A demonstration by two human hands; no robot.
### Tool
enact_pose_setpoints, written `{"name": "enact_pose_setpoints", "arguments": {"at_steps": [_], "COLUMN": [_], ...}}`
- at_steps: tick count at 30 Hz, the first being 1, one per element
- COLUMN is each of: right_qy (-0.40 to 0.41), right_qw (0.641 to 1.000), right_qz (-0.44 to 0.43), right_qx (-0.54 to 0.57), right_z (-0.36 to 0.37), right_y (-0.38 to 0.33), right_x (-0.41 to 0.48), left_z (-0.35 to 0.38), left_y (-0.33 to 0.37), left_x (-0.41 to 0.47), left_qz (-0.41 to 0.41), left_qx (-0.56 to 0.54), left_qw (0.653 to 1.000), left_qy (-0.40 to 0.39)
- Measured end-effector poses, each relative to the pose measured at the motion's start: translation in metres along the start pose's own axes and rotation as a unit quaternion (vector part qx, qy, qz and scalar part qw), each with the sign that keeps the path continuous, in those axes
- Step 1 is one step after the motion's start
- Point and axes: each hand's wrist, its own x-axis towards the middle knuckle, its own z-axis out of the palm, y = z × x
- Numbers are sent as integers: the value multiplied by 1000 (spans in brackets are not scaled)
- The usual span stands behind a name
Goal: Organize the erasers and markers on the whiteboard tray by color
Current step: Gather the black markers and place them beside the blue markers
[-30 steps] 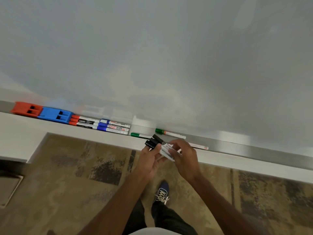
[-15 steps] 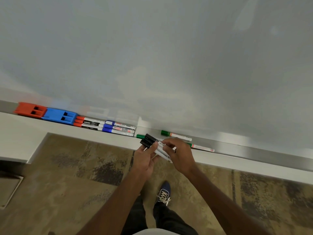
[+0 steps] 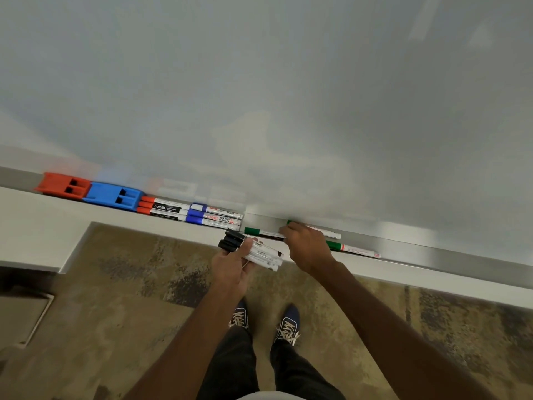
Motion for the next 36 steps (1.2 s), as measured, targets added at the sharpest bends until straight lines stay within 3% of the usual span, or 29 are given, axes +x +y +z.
{"name": "enact_pose_setpoints", "arguments": {"at_steps": [5,9,15,21,33,36], "right_qy": [-11,64,191,169,155,151], "right_qw": [1000,998,970,950,964,977], "right_qz": [-6,-3,149,260,206,129], "right_qx": [-7,-2,8,-23,-69,-77], "right_z": [3,-4,-12,-11,-14,-15], "right_y": [1,6,70,118,120,99], "right_x": [6,-7,-72,-111,-97,-80], "left_z": [-5,0,13,35,48,47], "left_y": [0,-3,-11,-26,-36,-37], "left_x": [0,1,5,1,-10,-11], "left_qz": [-8,-16,-28,-46,-46,-44], "left_qx": [-9,0,7,10,26,26], "left_qw": [1000,1000,1000,998,998,998], "left_qy": [0,-2,-2,-42,-39,-36]}}
